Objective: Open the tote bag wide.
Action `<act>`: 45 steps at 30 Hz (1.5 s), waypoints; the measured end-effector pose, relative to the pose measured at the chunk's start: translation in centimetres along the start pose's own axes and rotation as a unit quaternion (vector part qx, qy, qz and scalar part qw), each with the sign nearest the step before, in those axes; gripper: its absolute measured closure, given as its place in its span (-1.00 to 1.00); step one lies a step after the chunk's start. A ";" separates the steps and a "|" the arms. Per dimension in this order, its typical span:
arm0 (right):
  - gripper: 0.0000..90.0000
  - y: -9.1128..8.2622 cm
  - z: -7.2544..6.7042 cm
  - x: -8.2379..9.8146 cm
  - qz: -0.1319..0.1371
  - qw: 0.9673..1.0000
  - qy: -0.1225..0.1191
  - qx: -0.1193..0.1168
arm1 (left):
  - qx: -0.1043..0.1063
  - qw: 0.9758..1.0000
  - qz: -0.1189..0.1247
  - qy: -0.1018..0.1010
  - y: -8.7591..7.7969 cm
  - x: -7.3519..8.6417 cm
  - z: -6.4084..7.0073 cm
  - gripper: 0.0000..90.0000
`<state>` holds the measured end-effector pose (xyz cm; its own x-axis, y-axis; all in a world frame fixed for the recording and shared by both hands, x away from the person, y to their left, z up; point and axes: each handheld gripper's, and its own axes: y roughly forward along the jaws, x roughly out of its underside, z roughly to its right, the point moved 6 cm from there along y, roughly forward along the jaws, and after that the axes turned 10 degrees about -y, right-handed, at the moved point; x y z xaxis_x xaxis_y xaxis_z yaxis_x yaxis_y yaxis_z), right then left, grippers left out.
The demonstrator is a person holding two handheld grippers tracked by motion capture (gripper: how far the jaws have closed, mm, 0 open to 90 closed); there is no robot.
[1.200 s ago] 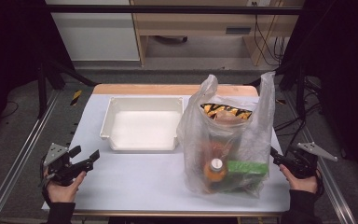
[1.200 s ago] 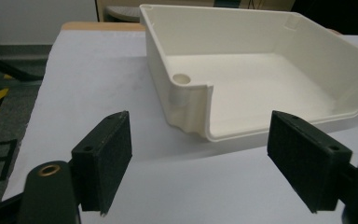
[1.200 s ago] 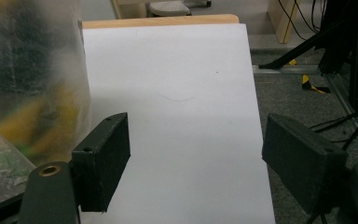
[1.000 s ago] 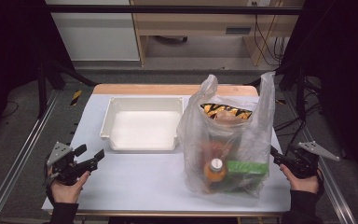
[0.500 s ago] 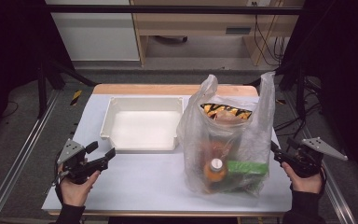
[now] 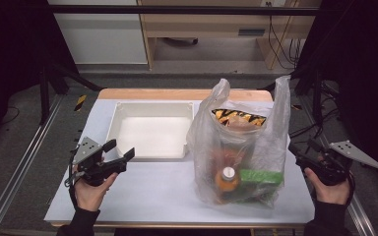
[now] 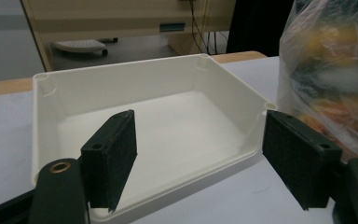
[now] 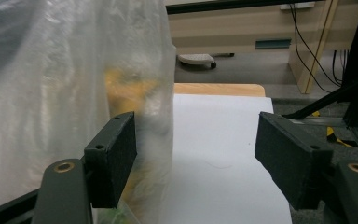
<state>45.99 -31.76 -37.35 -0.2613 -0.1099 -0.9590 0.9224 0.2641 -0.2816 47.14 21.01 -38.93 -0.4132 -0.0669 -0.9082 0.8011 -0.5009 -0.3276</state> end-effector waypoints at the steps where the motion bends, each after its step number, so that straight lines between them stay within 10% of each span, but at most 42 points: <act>1: -0.33 -0.1 -0.1 -0.2 0.002 1.000 -0.001 -0.001 | 0.005 1.000 0.002 0.003 0.3 -0.4 0.6 -0.42; 24: -0.35 -2.5 -4.6 -4.1 0.037 0.996 -0.031 -0.080 | 0.084 0.995 0.008 0.053 4.1 -3.7 9.8 -0.35; 38: 0.27 -0.5 -7.0 -2.5 -0.004 0.993 -0.042 -0.113 | 0.136 0.988 -0.012 0.079 7.1 -4.2 15.8 -0.22; 45: 0.66 -0.3 -7.1 -1.8 -0.021 0.993 -0.042 -0.112 | 0.127 0.988 -0.055 0.068 8.9 -3.5 16.1 0.37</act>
<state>44.19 -24.78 -35.78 -0.2646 -0.2023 -0.9429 0.8226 0.4630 -0.3301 48.69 2.87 -34.47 -0.4150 0.1081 -0.9034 0.6126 -0.7009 -0.3653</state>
